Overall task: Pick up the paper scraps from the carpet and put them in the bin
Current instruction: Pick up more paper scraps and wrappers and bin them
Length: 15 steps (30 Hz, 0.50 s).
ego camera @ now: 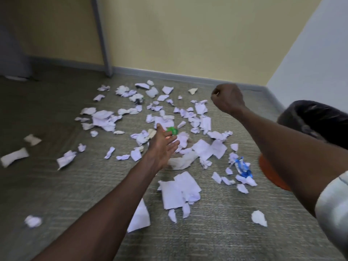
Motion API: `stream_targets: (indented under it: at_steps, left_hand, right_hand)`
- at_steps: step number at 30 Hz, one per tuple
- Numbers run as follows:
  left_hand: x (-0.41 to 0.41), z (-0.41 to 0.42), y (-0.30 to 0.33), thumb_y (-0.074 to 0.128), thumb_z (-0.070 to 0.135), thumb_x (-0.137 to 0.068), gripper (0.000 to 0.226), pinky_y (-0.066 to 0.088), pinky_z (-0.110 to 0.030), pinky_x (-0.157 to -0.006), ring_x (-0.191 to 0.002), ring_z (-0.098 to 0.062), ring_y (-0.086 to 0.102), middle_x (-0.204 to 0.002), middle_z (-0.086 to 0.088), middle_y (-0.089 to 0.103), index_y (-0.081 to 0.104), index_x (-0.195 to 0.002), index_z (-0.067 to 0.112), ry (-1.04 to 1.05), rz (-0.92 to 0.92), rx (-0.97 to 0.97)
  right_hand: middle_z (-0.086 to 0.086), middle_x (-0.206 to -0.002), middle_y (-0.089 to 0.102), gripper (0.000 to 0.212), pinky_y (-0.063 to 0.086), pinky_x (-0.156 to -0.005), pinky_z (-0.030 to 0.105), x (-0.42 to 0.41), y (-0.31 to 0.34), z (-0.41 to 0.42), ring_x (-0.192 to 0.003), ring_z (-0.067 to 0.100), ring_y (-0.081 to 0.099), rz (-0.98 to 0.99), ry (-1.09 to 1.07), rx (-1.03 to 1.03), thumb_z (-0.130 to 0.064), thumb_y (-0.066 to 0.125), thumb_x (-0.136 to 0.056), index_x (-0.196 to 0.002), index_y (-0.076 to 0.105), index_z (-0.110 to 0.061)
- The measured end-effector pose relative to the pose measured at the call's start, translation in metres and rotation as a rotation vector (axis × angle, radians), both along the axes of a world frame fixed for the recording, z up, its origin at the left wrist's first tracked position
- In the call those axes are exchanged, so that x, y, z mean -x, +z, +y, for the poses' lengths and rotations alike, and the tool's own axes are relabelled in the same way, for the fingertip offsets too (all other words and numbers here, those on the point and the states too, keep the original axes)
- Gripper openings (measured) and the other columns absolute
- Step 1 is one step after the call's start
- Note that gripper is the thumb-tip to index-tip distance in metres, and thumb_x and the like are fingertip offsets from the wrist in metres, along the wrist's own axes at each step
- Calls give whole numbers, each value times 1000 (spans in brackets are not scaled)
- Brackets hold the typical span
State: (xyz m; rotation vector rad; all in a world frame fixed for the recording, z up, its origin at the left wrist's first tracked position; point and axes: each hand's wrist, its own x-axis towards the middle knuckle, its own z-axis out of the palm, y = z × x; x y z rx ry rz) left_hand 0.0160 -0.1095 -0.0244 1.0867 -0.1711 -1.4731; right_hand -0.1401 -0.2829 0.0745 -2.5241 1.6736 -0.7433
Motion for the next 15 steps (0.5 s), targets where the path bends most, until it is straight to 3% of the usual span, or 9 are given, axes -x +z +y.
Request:
stream_targets:
  at_steps: [3,5,7,8,10,12,15]
  left_hand:
    - [-28,19,-18,30,53,-103,61,49,-35,-87,-115,-29,61,-124,-9,61,55,-130,4,82,-125,-60]
    - [-52,37,-35,36,49,-103,52,50,-35,-76,-98,-25,65,-105,-9,63,62,-112,5,160,-242,-110]
    - [-80,60,-55,43,50,-98,44,51,-40,-78,-85,-29,66,-89,-11,67,64,-85,12,242,-452,-156]
    - [-95,73,-67,46,49,-93,42,51,-42,-80,-86,-33,67,-85,-13,69,64,-78,15,256,-641,-210]
    - [-124,106,-89,52,38,-93,33,45,-38,-78,-92,-35,66,-91,-18,70,68,-84,11,310,-985,-322]
    - [-150,141,-109,59,22,-91,23,43,-38,-85,-98,-36,63,-99,-21,69,68,-99,3,427,-1288,-395]
    - [-178,189,-140,62,20,-79,35,38,-47,-98,-109,-40,54,-113,-23,60,62,-113,10,465,-1659,-697]
  right_hand:
    - [13,-94,75,24,55,-76,34,-60,-27,23,-91,31,69,179,265,-124,-16,56,-77,-88,77,-12]
    - [13,-99,74,22,52,-76,32,-92,-51,47,-95,31,68,327,392,-213,-16,58,-81,-93,76,-14]
    - [13,-111,70,26,49,-78,32,-116,-82,73,-105,31,64,514,500,-298,-21,60,-86,-108,72,-15]
    - [14,-117,67,32,48,-81,32,-125,-100,84,-109,30,62,608,571,-323,-25,63,-87,-117,67,-15]
    - [17,-126,58,53,48,-89,35,-142,-137,106,-116,32,57,778,710,-357,-34,67,-86,-132,53,-14]
    - [20,-138,45,76,47,-96,41,-155,-167,125,-123,37,51,888,784,-358,-44,71,-81,-144,38,-14]
    - [19,-155,20,96,43,-99,50,-165,-194,145,-133,43,38,992,844,-267,-57,69,-78,-152,20,-19]
